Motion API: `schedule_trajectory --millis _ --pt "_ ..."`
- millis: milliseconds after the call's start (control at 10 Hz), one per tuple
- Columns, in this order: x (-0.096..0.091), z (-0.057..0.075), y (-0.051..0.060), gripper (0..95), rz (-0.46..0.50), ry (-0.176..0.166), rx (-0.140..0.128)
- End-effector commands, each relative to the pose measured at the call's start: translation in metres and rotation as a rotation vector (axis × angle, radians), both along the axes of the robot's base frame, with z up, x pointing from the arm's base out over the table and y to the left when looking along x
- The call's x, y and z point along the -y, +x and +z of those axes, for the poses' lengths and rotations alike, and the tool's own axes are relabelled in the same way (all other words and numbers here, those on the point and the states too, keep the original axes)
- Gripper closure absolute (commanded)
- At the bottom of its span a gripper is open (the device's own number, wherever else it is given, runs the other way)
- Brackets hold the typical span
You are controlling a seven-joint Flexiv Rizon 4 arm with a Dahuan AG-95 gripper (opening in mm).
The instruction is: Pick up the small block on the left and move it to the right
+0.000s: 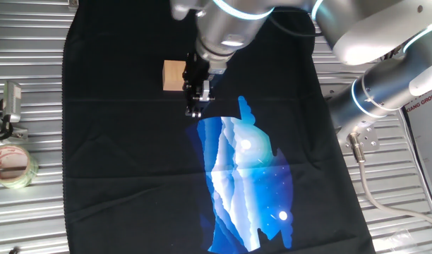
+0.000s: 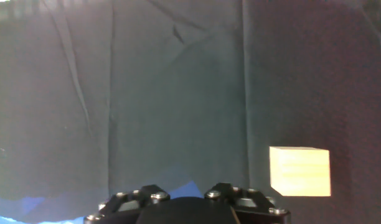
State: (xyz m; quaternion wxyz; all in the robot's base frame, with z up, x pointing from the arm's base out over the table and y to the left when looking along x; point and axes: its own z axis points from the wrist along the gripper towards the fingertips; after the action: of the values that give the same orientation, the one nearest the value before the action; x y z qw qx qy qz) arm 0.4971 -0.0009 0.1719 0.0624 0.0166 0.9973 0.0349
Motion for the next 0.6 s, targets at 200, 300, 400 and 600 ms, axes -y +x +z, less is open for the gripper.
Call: schedule_trajectory --millis 200,300,400,600 --pt "-0.0009 -0.0016 0.0028 95.0 0.021 -0.080 0.001" --pt "-0.0009 -0.0016 0.0028 95.0 0.017 -0.079 0.001" --pt "-0.0009 -0.0016 0.0028 95.0 0.001 -0.078 -0.003" --pt "-0.0009 -0.0016 0.0028 95.0 -0.009 -0.077 -0.003"
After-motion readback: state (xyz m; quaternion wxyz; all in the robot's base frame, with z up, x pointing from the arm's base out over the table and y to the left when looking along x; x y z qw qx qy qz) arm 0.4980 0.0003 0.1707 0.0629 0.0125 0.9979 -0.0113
